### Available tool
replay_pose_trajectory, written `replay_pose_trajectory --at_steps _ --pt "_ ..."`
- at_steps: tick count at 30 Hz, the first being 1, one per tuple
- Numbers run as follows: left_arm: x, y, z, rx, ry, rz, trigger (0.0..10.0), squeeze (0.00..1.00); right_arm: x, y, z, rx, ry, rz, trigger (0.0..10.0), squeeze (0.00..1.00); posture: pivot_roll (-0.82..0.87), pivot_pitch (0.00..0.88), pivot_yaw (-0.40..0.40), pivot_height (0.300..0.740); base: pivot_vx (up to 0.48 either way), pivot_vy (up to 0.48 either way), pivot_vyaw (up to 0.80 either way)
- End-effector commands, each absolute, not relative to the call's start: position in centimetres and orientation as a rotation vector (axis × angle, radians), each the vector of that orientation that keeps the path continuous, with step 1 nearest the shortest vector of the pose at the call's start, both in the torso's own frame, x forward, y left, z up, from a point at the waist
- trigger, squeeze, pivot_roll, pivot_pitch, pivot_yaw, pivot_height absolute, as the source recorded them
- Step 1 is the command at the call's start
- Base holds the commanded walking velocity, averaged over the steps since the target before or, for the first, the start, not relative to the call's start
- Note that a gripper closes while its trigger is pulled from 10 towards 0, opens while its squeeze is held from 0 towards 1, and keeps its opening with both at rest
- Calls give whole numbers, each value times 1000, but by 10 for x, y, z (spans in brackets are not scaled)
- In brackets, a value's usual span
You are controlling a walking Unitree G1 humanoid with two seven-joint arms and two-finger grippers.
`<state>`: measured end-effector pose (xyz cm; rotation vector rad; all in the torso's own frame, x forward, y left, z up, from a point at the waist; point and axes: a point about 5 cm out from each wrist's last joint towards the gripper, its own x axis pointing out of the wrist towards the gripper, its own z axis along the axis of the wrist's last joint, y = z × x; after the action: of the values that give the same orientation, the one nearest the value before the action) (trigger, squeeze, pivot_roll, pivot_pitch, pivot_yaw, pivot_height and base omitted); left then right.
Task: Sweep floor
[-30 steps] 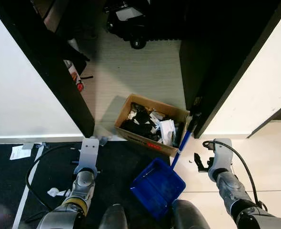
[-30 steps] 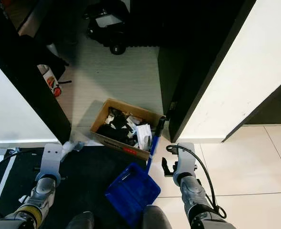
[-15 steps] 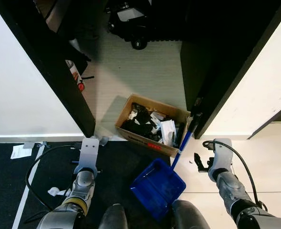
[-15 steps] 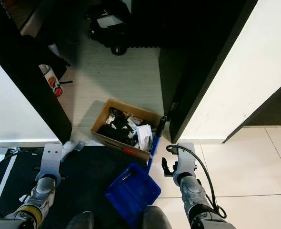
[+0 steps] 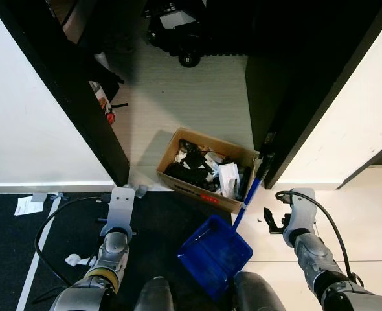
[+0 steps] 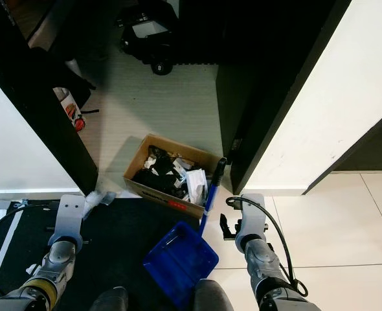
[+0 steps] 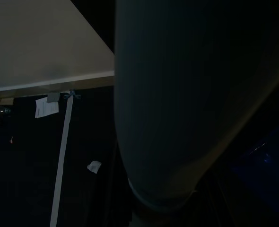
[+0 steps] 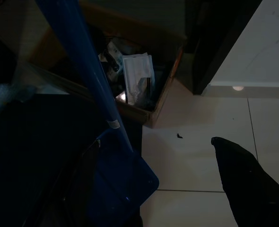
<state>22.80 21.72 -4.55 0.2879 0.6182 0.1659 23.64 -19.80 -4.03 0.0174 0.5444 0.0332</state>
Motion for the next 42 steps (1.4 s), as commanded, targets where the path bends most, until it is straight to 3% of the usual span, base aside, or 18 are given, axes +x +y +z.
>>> replay_pose_trajectory --at_steps 1,9,20,31,32,33,34,35,42 --pt "227 214 -46 283 611 154 10000 0 233 -200 -43 23 560 25 10000 0 -31 45 -11 740 0 0 0" --pt "227 215 -46 283 610 154 10000 0 236 -202 -37 35 497 2 10000 0 -28 51 -9 740 0 0 0" --pt "226 217 -46 285 607 147 10000 0 266 -203 -5 124 272 36 10000 0 -36 73 -15 740 0 0 0" --pt "230 219 -43 280 597 152 10000 0 293 -196 25 57 168 237 10000 0 -29 119 -49 740 0 0 0" --pt "230 219 -43 280 596 152 10000 0 293 -196 25 58 167 242 10000 392 -29 119 -49 740 0 0 0" --pt "230 219 -43 286 593 152 10000 0 295 -197 27 55 165 256 10000 498 -25 127 -52 740 0 0 0" --pt "230 219 -42 290 591 153 10000 0 296 -197 29 54 163 267 10000 498 -25 129 -53 740 0 0 0" --pt "231 219 -42 293 589 153 10000 0 298 -197 31 47 165 287 10000 1000 -25 129 -53 740 0 0 0" --pt "230 217 -43 298 590 151 10000 0 306 -209 40 -16 174 287 10000 1000 -15 135 -56 740 0 0 0"
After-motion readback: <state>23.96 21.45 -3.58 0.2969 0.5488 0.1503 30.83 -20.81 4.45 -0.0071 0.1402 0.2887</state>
